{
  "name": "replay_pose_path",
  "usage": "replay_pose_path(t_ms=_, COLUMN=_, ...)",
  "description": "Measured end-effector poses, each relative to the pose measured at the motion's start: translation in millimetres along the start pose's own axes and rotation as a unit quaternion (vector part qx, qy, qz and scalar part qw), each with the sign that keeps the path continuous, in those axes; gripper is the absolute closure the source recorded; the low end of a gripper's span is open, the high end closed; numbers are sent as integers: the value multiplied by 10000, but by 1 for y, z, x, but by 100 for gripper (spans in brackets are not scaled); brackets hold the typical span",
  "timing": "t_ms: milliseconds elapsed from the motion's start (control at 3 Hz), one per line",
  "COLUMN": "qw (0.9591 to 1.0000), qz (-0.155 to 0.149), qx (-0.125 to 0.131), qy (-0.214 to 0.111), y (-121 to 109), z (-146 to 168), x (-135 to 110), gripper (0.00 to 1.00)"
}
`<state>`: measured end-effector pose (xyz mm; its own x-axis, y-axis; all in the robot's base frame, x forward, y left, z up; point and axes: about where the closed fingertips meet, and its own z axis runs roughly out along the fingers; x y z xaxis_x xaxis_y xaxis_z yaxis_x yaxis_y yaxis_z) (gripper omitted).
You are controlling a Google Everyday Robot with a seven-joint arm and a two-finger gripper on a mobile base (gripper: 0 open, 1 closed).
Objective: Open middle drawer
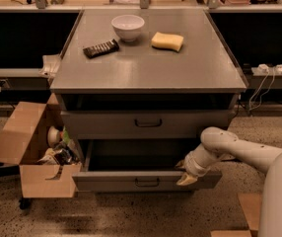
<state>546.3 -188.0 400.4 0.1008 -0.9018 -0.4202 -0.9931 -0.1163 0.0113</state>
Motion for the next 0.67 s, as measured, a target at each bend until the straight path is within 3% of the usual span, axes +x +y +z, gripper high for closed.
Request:
replay_pose_path(t_ms=333, qw=10000, qz=28, qx=-57, qy=-3, y=9, z=0, x=-1, gripper=95)
replay_pose_path(t_ms=667, qw=9998, qz=152, qx=-147, qy=-59, y=22, z=2, x=-1, gripper=100)
